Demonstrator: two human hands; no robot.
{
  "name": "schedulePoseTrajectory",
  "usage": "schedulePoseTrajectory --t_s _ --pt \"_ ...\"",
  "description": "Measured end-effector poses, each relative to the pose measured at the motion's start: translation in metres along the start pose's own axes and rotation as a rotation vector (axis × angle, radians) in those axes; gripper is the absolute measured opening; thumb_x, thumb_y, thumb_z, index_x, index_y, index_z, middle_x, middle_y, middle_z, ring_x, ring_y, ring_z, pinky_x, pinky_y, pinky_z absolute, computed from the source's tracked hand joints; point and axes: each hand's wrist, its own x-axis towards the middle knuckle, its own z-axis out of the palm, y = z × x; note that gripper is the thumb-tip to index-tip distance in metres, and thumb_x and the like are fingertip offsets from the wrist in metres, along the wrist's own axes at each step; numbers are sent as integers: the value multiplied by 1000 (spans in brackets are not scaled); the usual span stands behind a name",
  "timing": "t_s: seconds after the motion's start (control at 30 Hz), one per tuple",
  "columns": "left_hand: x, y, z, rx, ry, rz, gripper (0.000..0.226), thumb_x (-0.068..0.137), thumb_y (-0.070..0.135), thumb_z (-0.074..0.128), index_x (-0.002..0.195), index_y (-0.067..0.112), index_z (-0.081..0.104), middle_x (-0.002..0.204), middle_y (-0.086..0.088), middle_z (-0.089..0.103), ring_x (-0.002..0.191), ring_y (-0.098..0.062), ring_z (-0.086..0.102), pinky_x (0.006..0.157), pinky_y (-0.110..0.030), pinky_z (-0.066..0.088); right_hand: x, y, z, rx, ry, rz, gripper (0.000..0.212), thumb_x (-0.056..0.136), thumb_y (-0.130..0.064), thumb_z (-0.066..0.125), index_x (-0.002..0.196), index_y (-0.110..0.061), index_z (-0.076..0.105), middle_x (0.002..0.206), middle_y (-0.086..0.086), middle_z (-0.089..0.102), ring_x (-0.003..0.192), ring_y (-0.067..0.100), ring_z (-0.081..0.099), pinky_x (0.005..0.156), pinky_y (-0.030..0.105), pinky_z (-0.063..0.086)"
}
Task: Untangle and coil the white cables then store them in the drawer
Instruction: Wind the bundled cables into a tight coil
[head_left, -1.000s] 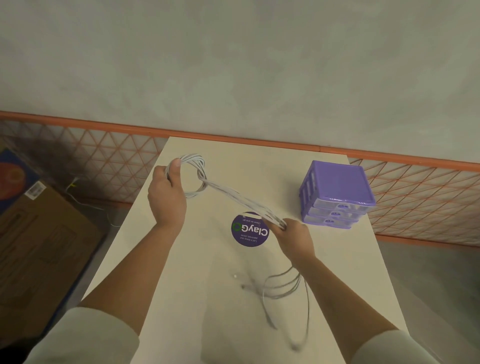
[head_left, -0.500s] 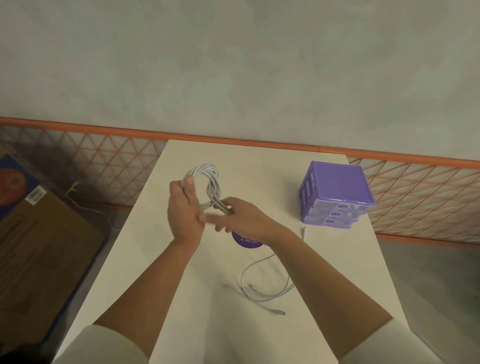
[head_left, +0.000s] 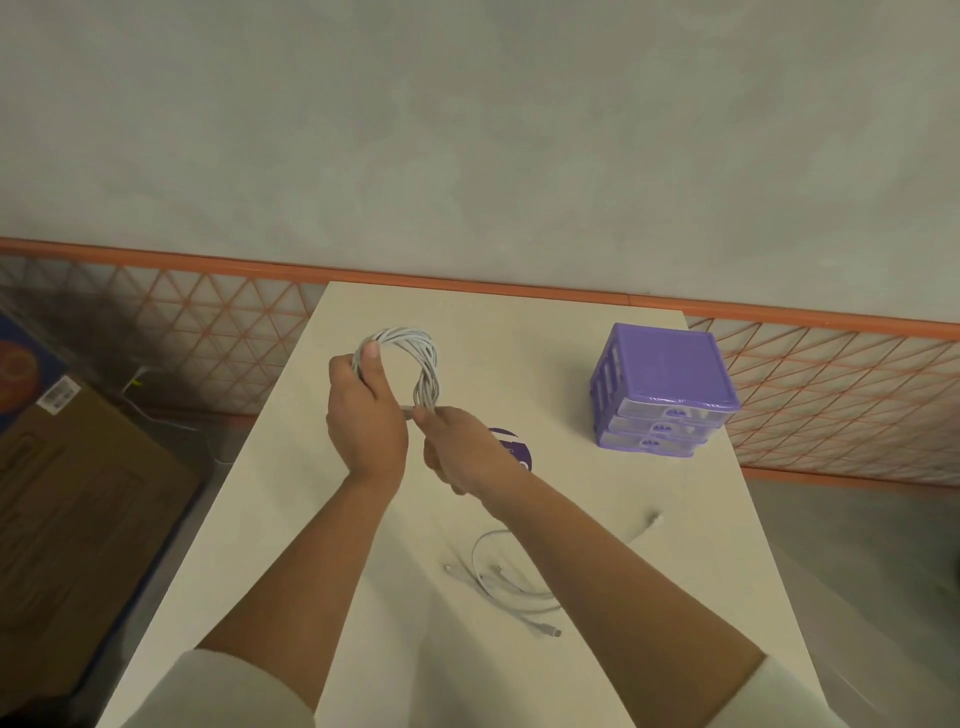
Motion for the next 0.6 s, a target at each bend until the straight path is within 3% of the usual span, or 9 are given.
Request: schedulePoseTrajectory --t_s 0.03,0.13,0.23,0.33,0.47,0.53,0.6 --pt "-1 0 -1 -44 -32 21 41 103 42 36 94 6 52 66 12 46 62 -20 48 58 -36 42 -2 -1 -5 57 -11 9 39 104 -40 37 90 -12 61 60 -1 46 44 11 37 45 22 30" --pt "-3 -6 -10 -217 -228 45 39 102 45 37 85 11 49 64 2 50 56 -19 53 52 -36 49 -1 -1 -18 184 61 -2 36 102 -33 45 100 -5 69 54 -4 42 42 10 31 45 22 28" --pt "-8 -10 -19 -312 -453 -42 40 100 47 37 83 14 51 68 -3 56 54 -23 64 53 -33 54 3 3 -23 143 166 -45 39 102 -29 48 70 -9 58 54 -2 40 45 14 31 49 27 27" --pt "-8 -12 -25 -339 -640 -125 46 100 46 37 85 8 57 73 -14 68 70 -26 72 73 -35 56 5 7 -27 -6 251 -84 45 102 -28 45 58 -20 42 54 -3 41 49 15 34 52 29 29" --pt "11 -14 -27 -414 -874 -327 42 99 41 46 91 7 69 100 -7 74 102 -19 68 100 -36 47 6 12 -32 -246 267 -81 40 103 -27 37 63 -25 43 59 -6 43 54 12 40 51 27 31" --pt "21 -7 -28 -471 -908 -421 50 97 48 43 87 6 69 93 -12 73 93 -20 68 93 -35 48 4 12 -32 -373 252 -82 34 102 -29 34 73 -22 52 65 -6 48 61 16 46 55 27 35" --pt "32 3 -29 -497 -929 -533 61 95 57 40 79 5 66 71 -13 65 71 -22 65 80 -33 50 1 10 -31 -463 242 -104 30 102 -30 33 83 -20 55 72 -3 53 71 23 52 63 30 42"
